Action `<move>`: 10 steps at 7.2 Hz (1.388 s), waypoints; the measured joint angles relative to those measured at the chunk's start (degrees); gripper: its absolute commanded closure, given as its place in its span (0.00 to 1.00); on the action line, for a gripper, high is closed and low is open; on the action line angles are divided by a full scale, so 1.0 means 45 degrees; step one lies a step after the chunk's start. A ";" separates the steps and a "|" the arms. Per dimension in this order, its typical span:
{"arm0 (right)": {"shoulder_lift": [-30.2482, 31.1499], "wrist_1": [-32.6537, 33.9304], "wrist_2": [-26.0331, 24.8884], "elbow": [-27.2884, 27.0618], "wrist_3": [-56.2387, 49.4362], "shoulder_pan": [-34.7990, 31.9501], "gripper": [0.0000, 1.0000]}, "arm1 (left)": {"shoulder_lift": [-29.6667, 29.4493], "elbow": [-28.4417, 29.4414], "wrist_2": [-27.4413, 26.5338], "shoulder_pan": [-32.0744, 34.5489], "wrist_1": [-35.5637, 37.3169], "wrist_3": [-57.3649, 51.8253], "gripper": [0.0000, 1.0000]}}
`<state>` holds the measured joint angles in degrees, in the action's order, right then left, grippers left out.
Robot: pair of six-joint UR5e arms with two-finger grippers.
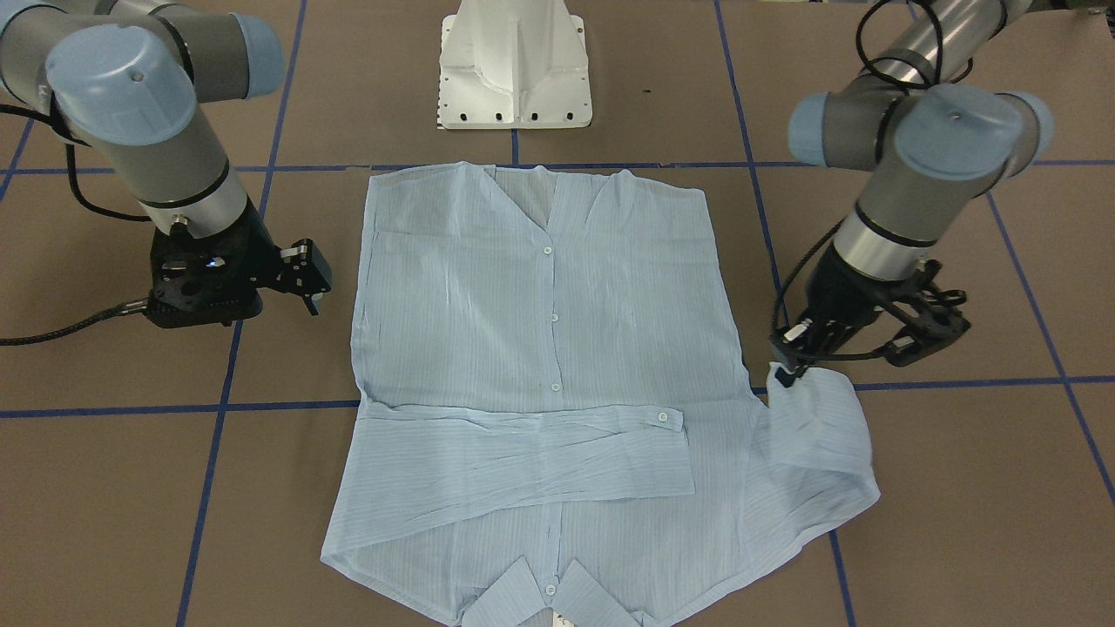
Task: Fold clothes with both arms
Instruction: 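Fold the other sleeve across the chest with the left gripper while the right gripper withdraws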
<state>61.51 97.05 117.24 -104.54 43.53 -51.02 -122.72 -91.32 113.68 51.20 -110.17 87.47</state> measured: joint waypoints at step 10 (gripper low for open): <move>0.0763 -0.0004 0.0182 -0.0029 -0.0652 -0.0530 0.00 | -0.4979 0.4708 -0.2590 -0.3345 -0.2674 0.8155 0.00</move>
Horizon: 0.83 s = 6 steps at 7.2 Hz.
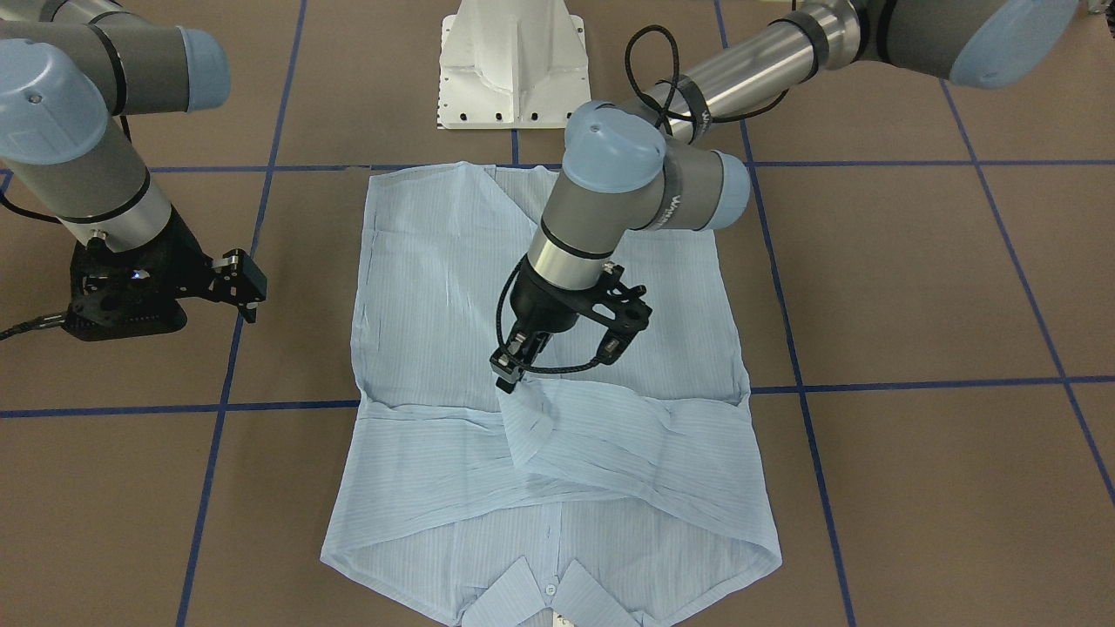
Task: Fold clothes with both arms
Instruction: 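Fold the other sleeve across the chest with the left gripper while the right gripper withdraws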
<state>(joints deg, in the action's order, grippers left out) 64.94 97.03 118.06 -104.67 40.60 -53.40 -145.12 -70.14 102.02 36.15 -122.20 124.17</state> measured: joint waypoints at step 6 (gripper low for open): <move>0.0121 -0.0010 0.0171 -0.0711 0.0820 0.0207 0.00 | 0.1427 -0.0930 -0.0159 -0.0591 -0.0498 -0.3888 0.01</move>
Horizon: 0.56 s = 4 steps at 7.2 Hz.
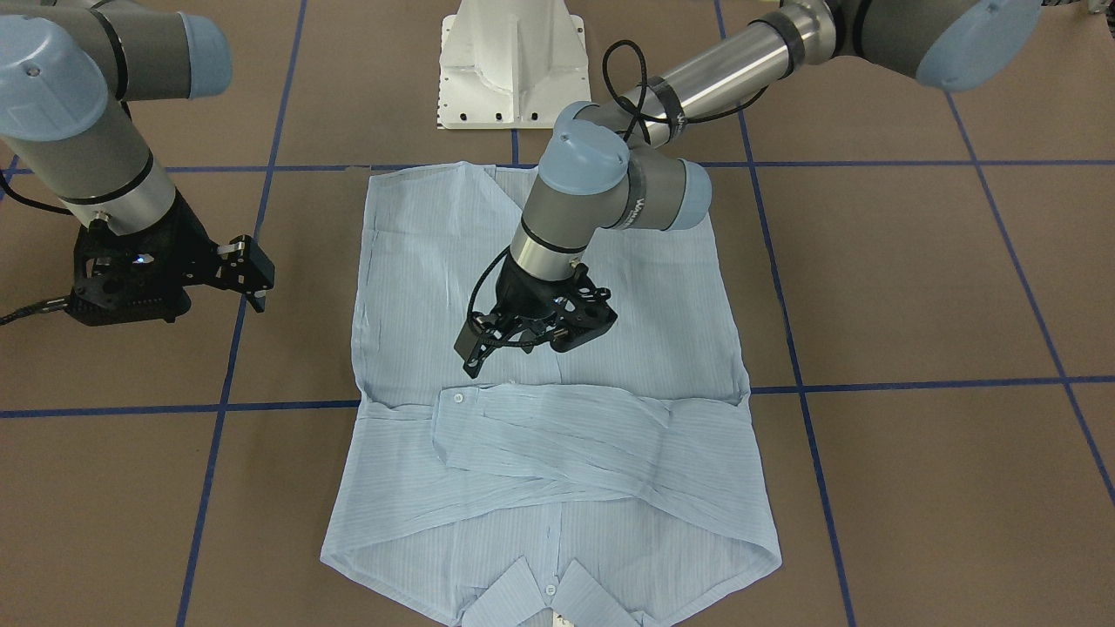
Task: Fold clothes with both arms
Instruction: 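Fold the other sleeve across the chest with the left gripper while the right gripper withdraws, then move the right gripper to the shirt edge near the hem while the left holds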
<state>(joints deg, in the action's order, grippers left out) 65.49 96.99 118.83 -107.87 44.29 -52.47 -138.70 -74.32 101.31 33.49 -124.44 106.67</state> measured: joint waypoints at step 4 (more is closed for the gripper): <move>0.0878 -0.0294 -0.2709 -0.1882 0.4660 0.3993 0.00 | 0.4305 -0.7203 0.0608 0.0099 0.4155 -0.4533 0.01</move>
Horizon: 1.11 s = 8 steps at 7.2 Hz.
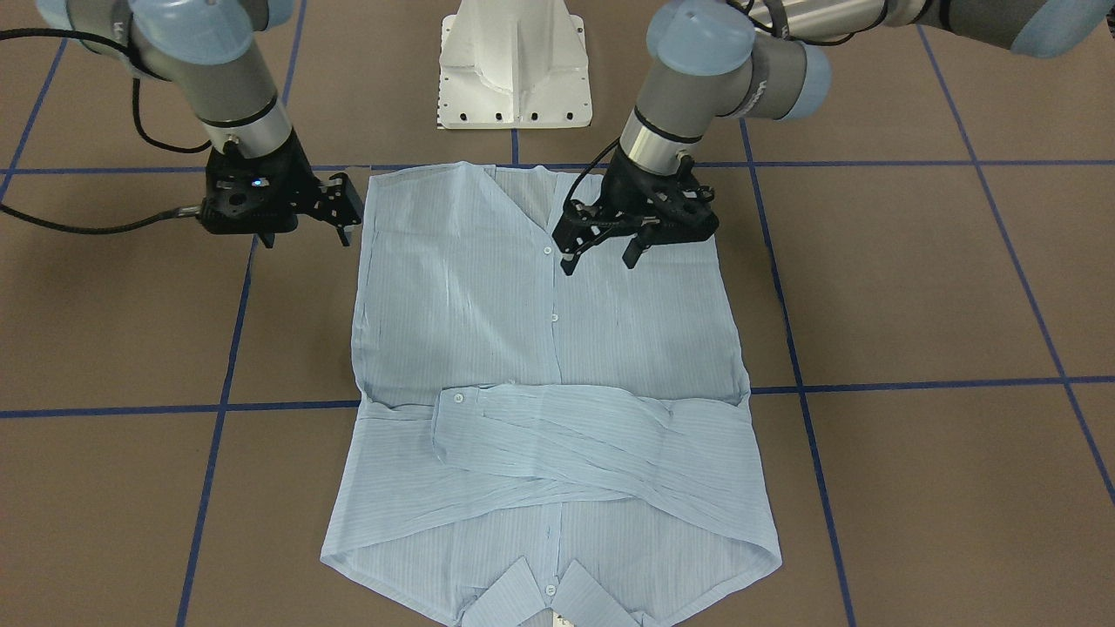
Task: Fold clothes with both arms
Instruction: 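Move the right gripper to the shirt edge near the hem while the left holds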
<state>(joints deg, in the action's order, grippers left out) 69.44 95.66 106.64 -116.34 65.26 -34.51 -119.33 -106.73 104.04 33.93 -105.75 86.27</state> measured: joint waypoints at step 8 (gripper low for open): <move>0.2842 -0.4059 -0.2652 0.0065 0.3659 0.4372 0.36 | 0.1365 -0.2364 -0.0054 -0.0039 0.0844 -0.1363 0.01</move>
<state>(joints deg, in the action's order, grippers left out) 82.23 77.40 94.70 -116.05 81.72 -14.83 -113.18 -117.37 103.80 33.76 -101.95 80.14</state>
